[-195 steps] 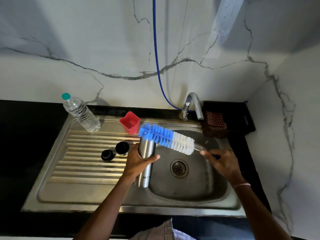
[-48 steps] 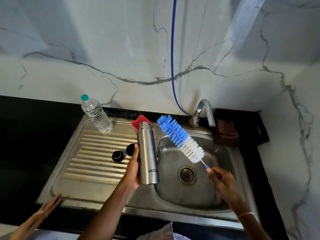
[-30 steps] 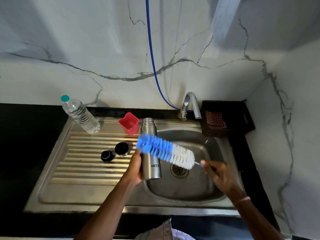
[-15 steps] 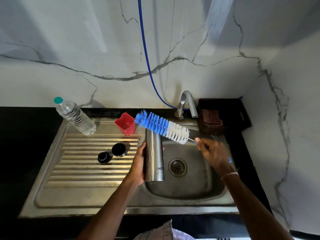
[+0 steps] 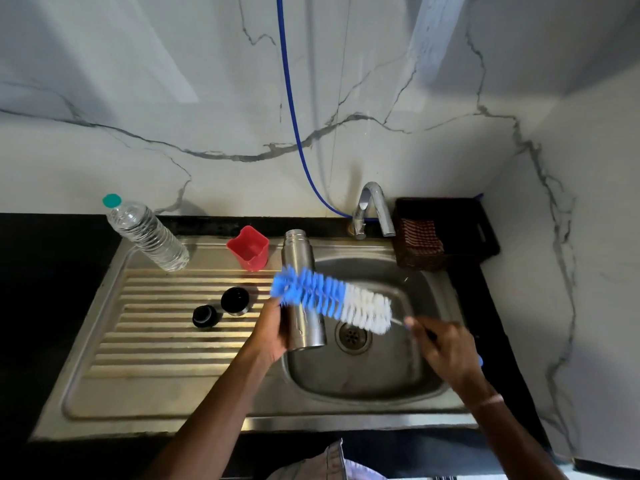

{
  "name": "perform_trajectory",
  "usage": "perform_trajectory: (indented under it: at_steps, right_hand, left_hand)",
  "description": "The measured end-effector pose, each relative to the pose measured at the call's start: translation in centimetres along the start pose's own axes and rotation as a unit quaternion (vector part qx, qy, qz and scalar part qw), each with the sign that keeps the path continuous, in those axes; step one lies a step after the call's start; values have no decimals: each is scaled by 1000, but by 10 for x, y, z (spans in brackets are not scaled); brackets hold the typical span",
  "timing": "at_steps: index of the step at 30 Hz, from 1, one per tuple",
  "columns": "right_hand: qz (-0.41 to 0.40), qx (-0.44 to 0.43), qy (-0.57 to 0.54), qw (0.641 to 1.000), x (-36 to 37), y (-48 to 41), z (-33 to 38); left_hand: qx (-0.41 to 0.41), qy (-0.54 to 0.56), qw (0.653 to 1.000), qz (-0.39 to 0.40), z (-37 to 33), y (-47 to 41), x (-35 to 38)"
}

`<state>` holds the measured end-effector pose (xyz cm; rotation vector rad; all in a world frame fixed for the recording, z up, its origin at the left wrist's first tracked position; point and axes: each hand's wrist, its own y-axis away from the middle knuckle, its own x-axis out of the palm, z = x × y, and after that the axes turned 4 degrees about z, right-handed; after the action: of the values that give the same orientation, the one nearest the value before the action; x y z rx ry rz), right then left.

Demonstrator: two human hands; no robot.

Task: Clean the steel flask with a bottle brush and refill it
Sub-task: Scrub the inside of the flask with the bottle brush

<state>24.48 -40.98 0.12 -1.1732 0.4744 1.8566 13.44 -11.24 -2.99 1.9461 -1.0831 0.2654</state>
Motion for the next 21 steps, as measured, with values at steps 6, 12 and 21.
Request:
perform_trajectory:
  at_steps: [6,12,21]
  right_hand:
    - [-39,25,15,999,7,-66,6]
    - [13,-9,-31,999,11,11,-5]
    - [-10,6,-9,1000,5,-10,3]
  left_hand:
    - [-24,15,999,35,7,4,15]
    - [-2,38,999,14,4,5,1]
    - [10,58,998,-6,2,10,0]
